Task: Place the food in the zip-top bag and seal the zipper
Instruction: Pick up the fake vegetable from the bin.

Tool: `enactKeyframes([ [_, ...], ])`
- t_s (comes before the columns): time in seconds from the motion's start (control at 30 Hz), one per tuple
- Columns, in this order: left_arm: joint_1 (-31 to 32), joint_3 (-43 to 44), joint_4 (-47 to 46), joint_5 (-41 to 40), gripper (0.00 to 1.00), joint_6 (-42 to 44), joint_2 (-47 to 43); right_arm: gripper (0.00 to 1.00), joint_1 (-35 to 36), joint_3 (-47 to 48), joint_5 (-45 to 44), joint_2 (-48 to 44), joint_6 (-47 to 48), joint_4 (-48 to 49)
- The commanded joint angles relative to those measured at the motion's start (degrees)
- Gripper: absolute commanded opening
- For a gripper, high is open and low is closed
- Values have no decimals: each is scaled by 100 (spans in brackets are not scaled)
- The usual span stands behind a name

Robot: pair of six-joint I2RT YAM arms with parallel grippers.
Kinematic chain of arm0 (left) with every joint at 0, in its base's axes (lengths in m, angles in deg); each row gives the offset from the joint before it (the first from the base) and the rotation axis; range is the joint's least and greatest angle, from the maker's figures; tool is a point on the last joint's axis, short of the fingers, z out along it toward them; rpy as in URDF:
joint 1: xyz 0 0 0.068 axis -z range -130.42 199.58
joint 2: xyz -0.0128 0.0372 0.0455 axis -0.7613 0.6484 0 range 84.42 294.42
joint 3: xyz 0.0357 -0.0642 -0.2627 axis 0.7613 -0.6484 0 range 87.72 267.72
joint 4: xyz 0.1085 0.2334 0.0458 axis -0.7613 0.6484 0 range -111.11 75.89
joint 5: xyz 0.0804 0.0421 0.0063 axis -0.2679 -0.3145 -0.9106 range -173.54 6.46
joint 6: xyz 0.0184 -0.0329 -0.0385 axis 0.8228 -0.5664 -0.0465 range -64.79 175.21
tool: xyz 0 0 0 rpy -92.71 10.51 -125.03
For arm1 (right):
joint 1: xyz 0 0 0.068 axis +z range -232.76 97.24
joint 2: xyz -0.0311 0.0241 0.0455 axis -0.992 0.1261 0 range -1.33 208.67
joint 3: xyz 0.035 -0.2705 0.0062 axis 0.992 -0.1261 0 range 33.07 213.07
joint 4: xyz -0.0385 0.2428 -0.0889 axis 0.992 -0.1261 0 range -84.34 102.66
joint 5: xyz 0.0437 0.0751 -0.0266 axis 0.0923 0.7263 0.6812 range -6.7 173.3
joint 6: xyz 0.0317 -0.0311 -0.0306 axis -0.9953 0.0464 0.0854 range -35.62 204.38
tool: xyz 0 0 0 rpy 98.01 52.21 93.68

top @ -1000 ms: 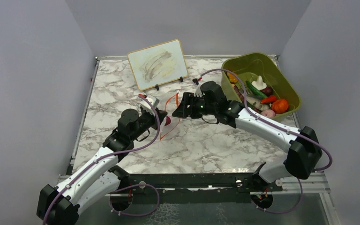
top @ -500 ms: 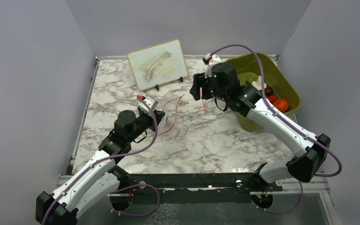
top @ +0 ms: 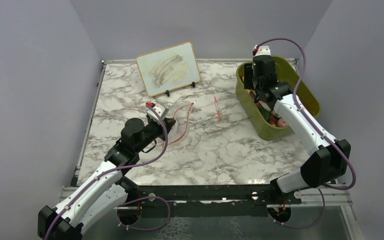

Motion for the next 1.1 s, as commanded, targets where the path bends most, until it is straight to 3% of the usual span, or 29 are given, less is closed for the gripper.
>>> enactKeyframes([
  [0.0, -18, -3, -113, 186, 0, 84, -136, 56, -263, -136, -955, 310, 450, 659],
  [0.67, -17, -51, -118, 191, 0, 140, -304, 48, -1621, -268, -1510, 2274, 977, 2307],
  [1.07, -19, -60, -109, 148, 0, 177, -319, 47, -2059, 364, -644, 3134, 755, 2276],
])
